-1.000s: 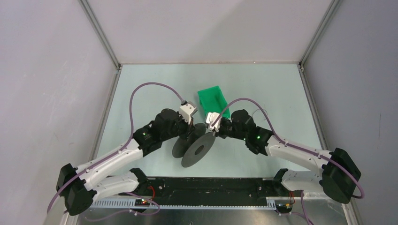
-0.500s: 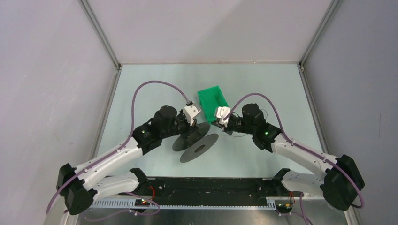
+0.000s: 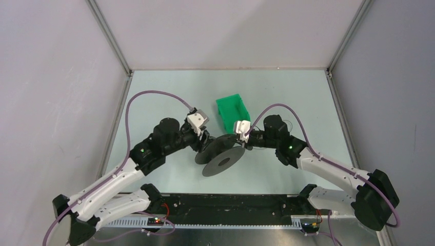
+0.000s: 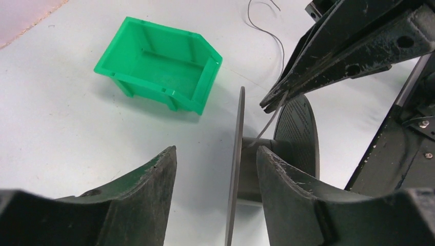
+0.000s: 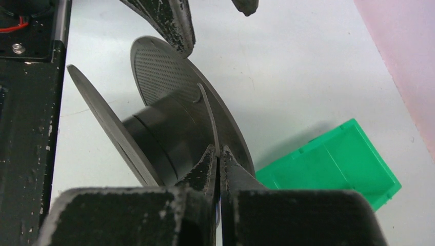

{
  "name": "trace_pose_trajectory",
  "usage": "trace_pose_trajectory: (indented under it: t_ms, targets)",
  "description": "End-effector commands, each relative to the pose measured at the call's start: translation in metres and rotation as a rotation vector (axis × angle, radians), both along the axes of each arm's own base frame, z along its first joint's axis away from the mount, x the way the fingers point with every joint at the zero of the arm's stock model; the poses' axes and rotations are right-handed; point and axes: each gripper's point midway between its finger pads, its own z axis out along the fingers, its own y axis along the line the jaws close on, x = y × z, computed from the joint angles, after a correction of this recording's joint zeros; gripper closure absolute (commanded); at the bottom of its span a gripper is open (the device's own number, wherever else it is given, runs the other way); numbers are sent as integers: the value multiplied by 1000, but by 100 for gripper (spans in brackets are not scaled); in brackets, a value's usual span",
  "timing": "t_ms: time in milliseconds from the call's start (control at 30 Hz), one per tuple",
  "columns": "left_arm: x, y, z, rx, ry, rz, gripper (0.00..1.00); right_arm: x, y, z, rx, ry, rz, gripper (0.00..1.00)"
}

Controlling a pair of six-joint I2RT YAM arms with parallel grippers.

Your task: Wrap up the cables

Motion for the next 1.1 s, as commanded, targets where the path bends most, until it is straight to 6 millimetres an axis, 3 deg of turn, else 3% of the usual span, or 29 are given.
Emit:
trace_pose_trajectory:
  t_ms: [0, 367, 633, 1067]
  targets:
    - [-6, 5, -3, -30, 45, 23, 37, -6, 14, 19, 63, -45, 49, 100]
    - [-8, -14, -18, -40, 111, -44, 36, 6, 21, -4, 26, 24, -29, 100]
    - [2, -11, -52, 60, 106, -31, 42, 9, 20, -9, 15, 35, -47, 100]
    - [9, -18, -46, 36, 79, -34, 45, 8, 24, -21, -1, 74, -40, 100]
